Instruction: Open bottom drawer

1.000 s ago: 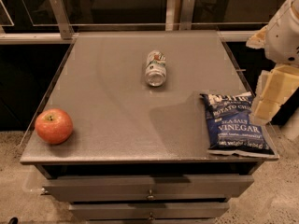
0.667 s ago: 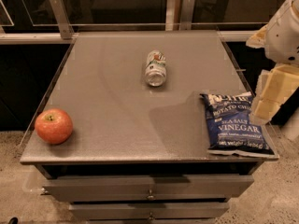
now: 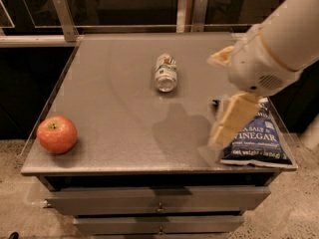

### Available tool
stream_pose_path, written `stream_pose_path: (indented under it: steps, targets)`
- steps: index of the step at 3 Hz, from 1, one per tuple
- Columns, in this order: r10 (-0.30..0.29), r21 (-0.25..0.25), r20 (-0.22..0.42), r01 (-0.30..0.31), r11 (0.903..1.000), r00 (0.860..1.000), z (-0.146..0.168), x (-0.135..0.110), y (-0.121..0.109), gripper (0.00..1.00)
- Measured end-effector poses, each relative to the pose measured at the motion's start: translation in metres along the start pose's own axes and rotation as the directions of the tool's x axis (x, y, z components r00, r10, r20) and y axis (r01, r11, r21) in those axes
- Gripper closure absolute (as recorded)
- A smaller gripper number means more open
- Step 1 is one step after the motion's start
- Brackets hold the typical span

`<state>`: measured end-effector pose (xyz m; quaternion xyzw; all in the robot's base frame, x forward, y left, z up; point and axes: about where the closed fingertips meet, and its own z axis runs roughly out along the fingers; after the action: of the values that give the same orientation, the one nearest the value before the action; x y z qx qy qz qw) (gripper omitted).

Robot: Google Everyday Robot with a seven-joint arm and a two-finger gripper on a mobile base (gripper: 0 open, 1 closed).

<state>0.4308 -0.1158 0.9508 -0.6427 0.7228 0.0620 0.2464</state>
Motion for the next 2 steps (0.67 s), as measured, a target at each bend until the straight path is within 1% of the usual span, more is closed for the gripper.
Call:
stream_pose_path:
  steps: [1,2]
  targets:
    - [-0.057,-0.047,0.150,0.065,0.9968,0.987,0.036,-0.059,0.017,0.00]
    - [-0.095,-0.105,0.282,0.130,0.9860,0.955,0.078,-0.120,0.031,0.00]
